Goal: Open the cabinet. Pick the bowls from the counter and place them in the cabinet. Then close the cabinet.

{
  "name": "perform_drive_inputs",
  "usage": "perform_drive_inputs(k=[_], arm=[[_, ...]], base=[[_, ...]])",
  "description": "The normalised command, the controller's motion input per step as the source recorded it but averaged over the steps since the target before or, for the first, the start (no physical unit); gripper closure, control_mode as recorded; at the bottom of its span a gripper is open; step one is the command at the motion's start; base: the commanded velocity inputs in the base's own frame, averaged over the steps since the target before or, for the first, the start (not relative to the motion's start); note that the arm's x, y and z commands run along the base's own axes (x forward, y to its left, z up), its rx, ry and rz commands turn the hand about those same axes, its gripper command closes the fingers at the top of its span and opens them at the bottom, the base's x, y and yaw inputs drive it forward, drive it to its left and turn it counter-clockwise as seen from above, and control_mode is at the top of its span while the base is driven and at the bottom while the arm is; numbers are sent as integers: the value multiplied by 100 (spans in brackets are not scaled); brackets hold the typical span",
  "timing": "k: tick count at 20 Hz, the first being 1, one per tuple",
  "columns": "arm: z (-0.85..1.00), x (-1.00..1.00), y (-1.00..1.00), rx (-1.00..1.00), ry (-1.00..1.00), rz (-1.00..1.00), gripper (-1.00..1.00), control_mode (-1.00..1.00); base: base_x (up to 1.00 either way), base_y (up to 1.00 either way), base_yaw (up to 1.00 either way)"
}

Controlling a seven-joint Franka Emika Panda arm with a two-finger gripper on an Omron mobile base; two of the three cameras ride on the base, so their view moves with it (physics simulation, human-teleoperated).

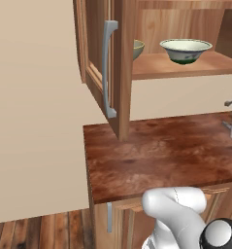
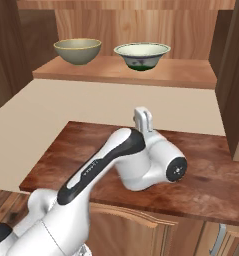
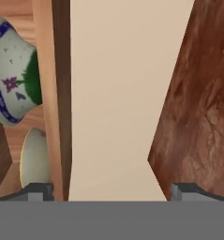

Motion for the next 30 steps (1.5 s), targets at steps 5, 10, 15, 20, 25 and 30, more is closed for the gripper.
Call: perform_drive_inputs(k=[5, 10, 15, 20, 25, 30], arm=[[-26, 0, -53, 0, 0, 3, -100, -100], [-26, 0, -56, 0, -5, 3, -100, -100], [-24, 0, -59, 0, -7, 3, -100, -100], [-2, -2, -47, 9, -7, 5, -100, -100], [0, -6, -41, 13, -5, 4, -100, -100], [0, -14, -39, 14, -9, 4, -100, -100]], base=[[0, 0, 0], [0, 0, 0], [0, 0, 0], [0, 0, 0], [0, 0, 0], [0, 0, 0]])
